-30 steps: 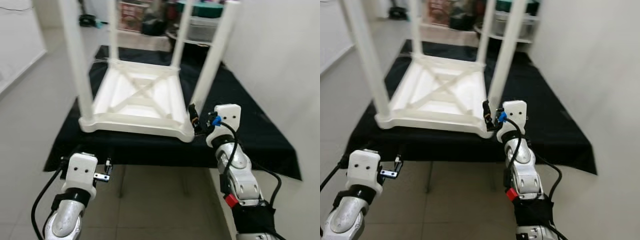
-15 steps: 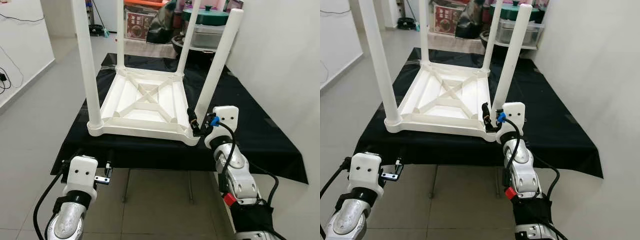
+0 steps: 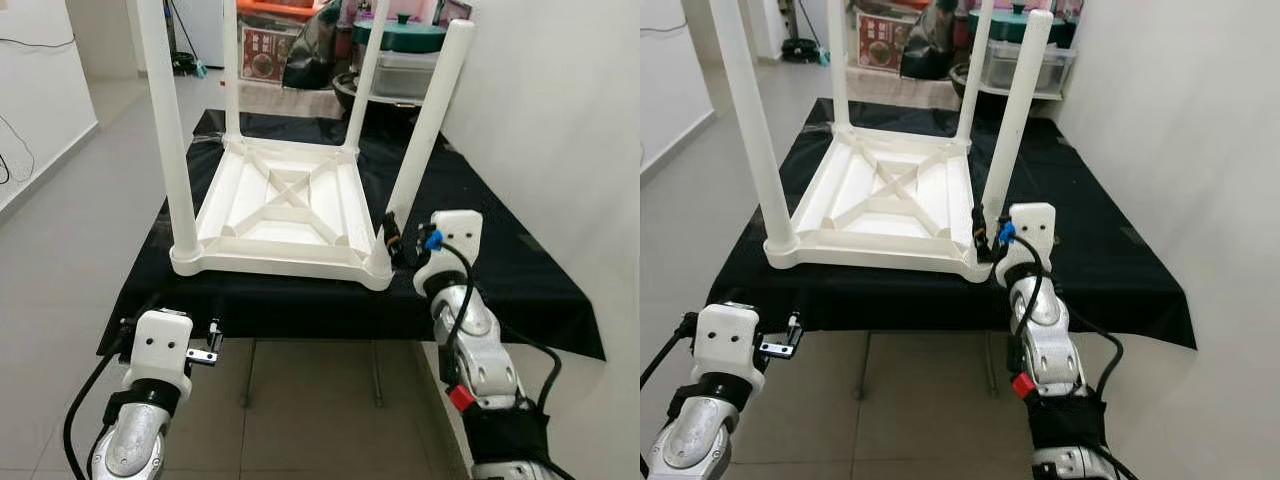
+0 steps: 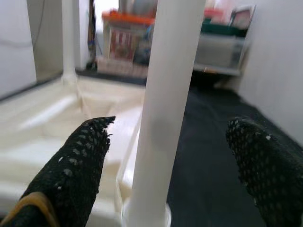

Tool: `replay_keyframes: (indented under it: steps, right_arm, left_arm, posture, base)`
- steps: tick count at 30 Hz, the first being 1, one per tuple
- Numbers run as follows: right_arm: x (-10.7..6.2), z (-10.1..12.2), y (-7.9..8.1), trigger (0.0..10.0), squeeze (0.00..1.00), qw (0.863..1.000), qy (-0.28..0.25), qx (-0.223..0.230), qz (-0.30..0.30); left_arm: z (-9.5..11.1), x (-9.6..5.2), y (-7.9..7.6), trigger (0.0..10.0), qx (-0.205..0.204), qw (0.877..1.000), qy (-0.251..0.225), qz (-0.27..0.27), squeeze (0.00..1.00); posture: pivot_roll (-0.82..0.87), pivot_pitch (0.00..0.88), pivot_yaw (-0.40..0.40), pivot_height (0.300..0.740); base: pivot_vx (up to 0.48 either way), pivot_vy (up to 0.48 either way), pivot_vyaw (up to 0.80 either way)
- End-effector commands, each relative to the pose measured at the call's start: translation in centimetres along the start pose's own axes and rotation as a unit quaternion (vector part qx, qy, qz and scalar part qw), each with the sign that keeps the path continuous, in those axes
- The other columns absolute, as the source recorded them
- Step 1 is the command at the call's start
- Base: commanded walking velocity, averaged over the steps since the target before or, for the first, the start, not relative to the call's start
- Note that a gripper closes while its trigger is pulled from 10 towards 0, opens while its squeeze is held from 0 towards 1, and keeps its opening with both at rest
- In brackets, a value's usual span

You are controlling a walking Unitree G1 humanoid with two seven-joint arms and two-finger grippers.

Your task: Building children table

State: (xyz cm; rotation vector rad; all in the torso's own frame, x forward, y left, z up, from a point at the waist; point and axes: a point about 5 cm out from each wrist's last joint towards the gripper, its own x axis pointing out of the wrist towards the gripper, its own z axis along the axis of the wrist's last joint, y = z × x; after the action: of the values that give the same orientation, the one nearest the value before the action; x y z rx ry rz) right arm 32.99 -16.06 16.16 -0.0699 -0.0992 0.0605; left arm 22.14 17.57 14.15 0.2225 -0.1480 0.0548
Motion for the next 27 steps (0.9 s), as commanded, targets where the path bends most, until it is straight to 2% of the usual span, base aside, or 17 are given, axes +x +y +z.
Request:
replay_keyframes:
  steps: [1, 10, 20, 27]
  right_arm:
    - [-0.14, -0.25, 0.24, 10.0, 0.0, 1.0, 0.01, -0.01, 0.008]
    - [-0.43, -0.73, 1.02, 10.0, 0.0, 1.0, 0.025, -0.003, 0.017]
    - [-0.19, -0.48, 0.64, 10.0, 0.0, 1.0, 0.027, -0.004, 0.01]
    - [0.0, -0.21, 0.92, 10.0, 0.0, 1.0, 0.025, 0.002, 0.011]
  left_arm:
    - [-0.11, 0.03, -0.28, 10.0, -0.009, 1.0, 0.0, -0.007, 0.0]
    - [-0.06, 0.01, -0.27, 10.0, -0.01, 1.0, -0.002, -0.009, 0.0]
    - [-0.11, 0.02, -0.32, 10.0, -0.011, 1.0, -0.001, -0.01, 0.0]
    - [-0.14, 0.04, -0.49, 10.0, -0.014, 1.0, -0.001, -0.012, 0.0]
  posture:
    - [0.09, 0.0, -0.135, 0.74]
    - [0.1, 0.0, -0.136, 0.74]
    - [0.09, 0.0, -0.139, 0.74]
    - [0.09, 0.0, -0.14, 0.74]
  base:
    - [0.262, 0.0, 0.0]
    - [0.281, 0.0, 0.0]
    - [0.292, 0.0, 0.0]
    - [0.299, 0.0, 0.0]
